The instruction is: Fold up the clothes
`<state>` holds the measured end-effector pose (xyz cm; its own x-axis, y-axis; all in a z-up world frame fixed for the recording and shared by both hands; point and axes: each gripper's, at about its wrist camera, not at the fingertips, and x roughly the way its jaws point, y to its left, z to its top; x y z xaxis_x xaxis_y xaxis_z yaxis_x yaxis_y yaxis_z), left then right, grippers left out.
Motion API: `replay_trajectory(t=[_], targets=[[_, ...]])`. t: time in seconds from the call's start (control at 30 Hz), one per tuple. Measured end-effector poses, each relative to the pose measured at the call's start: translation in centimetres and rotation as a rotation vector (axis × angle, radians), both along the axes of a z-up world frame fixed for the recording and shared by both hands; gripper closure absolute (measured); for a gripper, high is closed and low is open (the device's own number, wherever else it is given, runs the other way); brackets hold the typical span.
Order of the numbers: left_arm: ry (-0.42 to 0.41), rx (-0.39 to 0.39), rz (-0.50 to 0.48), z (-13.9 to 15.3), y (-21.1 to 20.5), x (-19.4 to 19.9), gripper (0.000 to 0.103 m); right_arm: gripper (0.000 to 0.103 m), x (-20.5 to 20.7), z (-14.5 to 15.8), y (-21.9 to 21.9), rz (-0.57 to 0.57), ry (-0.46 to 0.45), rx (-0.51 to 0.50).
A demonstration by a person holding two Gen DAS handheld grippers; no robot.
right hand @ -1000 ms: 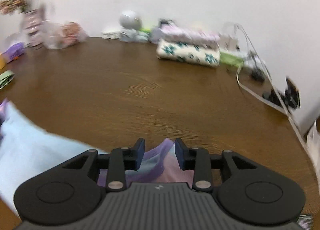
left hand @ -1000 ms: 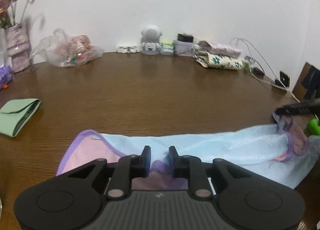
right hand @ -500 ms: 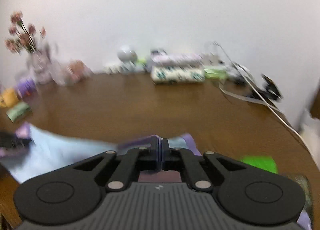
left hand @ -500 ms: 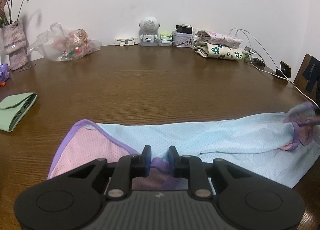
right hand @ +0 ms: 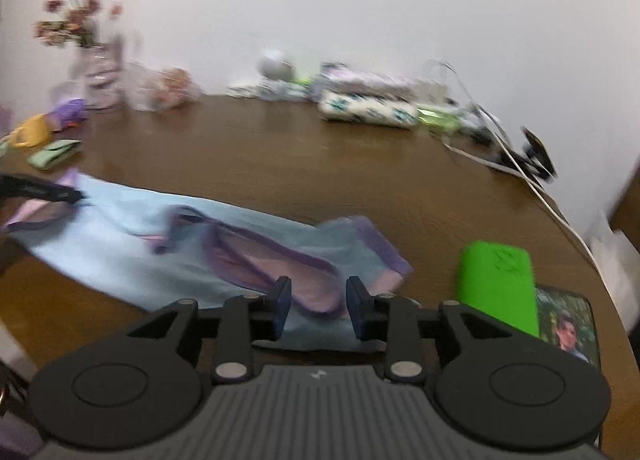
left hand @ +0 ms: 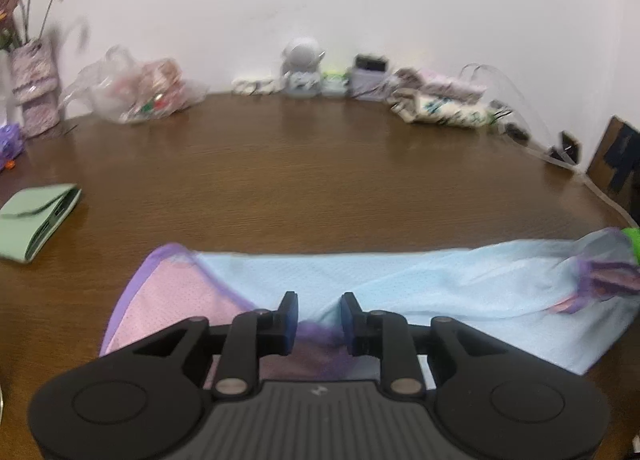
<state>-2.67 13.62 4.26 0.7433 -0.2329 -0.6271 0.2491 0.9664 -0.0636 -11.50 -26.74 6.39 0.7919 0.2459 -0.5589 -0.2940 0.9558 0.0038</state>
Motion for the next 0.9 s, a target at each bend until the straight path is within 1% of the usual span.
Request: replay_trajectory(t=[0.07, 0.13, 0.17, 0.23, 0.27, 0.3, 0.33, 0.37, 0.4, 0.43, 0.5, 0.57, 0.63, 0.73, 0.77, 0.8, 0.83, 0.9], targets=[[-0.027, -0.030, -0.060, 1.0, -1.3, -0.4, 0.076, 0.074, 0.9, 0.2, 1.3, 0.076, -0.008, 0.049], [-0.032, -0.057, -0.127, 1.6, -3.2, -0.5, 0.075, 0.074, 2.2, 0.1, 2.8, 0.152, -0.005, 0.098], [-0.031, -0.052, -0.179, 1.7, -4.7, -0.7, 0.075, 0.074, 3.0, -0.1, 3.8, 0.189, 0.004, 0.117], [-0.059, -0.009, -0.293, 1.7, -7.7, -1.2, 0.074, 0.074, 4.3, -0.6, 5.8, 0.266, 0.034, 0.130], [-0.077, 0.016, -0.350, 1.5, -9.0, -1.5, 0.070, 0.074, 4.8, -0.8, 6.6, 0.300, 0.044, 0.122], [-0.091, 0.042, -0.395, 1.2, -10.1, -1.7, 0.066, 0.074, 5.1, -1.2, 7.2, 0.324, 0.056, 0.100], [-0.101, 0.062, -0.416, 0.9, -10.8, -1.7, 0.064, 0.074, 5.5, -1.6, 7.8, 0.345, 0.070, 0.073], [-0.109, 0.081, -0.436, 0.6, -11.5, -1.7, 0.064, 0.086, 5.8, -2.0, 8.4, 0.350, 0.079, 0.037], [-0.108, 0.092, -0.446, 0.3, -11.9, -1.6, 0.064, 0.092, 5.7, -2.2, 8.7, 0.343, 0.066, -0.009], [-0.103, 0.101, -0.454, 0.1, -12.3, -1.4, 0.064, 0.092, 5.4, -2.2, 8.9, 0.345, 0.029, -0.056], [-0.093, 0.115, -0.481, -0.4, -12.9, -1.0, 0.064, 0.093, 3.9, -1.9, 9.0, 0.373, -0.079, -0.120], [-0.079, 0.122, -0.515, -0.8, -13.3, -1.0, 0.064, 0.093, 2.9, -1.8, 9.2, 0.393, -0.150, -0.178], [-0.071, 0.134, -0.544, -1.1, -13.6, -1.1, 0.064, 0.093, 2.3, -2.1, 9.4, 0.401, -0.189, -0.225], [-0.068, 0.170, -0.549, -1.5, -13.9, -0.9, 0.065, 0.093, 1.9, -2.2, 9.4, 0.426, -0.211, -0.248], [-0.065, 0.183, -0.544, -1.6, -13.9, -0.8, 0.072, 0.093, 1.9, -2.1, 9.4, 0.434, -0.213, -0.245], [-0.062, 0.195, -0.541, -1.7, -13.9, -0.8, 0.088, 0.093, 1.8, -2.0, 9.3, 0.440, -0.215, -0.248], [-0.066, 0.199, -0.543, -1.6, -13.8, -0.8, 0.094, 0.093, 1.7, -2.0, 9.2, 0.444, -0.217, -0.253], [-0.083, 0.197, -0.556, -1.3, -13.4, -1.0, 0.094, 0.093, 1.3, -2.1, 9.1, 0.446, -0.208, -0.272]])
